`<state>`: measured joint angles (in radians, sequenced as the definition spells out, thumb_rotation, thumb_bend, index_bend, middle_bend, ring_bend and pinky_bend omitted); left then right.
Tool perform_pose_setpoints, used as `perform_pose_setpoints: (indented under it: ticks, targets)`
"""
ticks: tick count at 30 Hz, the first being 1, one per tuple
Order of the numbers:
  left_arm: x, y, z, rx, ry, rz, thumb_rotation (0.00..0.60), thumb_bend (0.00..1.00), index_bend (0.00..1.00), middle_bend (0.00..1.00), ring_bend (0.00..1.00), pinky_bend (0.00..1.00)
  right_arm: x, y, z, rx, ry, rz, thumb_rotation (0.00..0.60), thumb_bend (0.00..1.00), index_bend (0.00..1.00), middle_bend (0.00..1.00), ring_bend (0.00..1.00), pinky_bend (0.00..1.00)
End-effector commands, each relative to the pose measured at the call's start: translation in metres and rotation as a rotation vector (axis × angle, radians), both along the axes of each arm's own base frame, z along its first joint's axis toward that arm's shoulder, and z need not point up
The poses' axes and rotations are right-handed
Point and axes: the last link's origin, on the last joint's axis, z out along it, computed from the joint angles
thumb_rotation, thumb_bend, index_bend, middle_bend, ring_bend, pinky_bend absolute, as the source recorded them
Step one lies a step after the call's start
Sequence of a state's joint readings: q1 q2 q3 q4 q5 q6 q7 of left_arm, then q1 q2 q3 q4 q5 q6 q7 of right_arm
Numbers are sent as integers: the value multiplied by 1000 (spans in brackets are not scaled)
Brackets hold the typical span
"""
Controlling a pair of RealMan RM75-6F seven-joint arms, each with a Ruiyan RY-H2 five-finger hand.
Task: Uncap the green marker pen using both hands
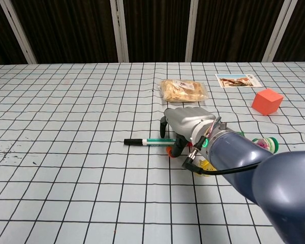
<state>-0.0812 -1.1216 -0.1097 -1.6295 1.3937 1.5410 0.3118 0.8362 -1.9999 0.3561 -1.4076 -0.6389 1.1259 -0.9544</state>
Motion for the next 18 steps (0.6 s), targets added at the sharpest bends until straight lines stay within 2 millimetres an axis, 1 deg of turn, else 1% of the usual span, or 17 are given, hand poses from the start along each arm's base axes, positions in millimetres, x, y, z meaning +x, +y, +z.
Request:
perform_pose_setpoints:
  ticks: [1,8,13,18]
  targets:
    - [0,-1,1,3,3,3,600,407,131,22,0,0,-1,0,0,0,-5,2,600,438,386,55,80,1]
    - [-1,-2,-1,-3,4,9,600,406,131,22,0,0,-1,1,0,1,-13,6,600,438,415,55,80,1]
    - [-2,-2,-1,1,7,12,600,406,131,22,0,0,0,-1,0,-6,-20,12,600,438,456,55,80,1]
    - [-3,-2,0,2,12,15,600,406,131,21,0,0,-1,-3,-2,-5,-25,9,600,438,468,55,80,0]
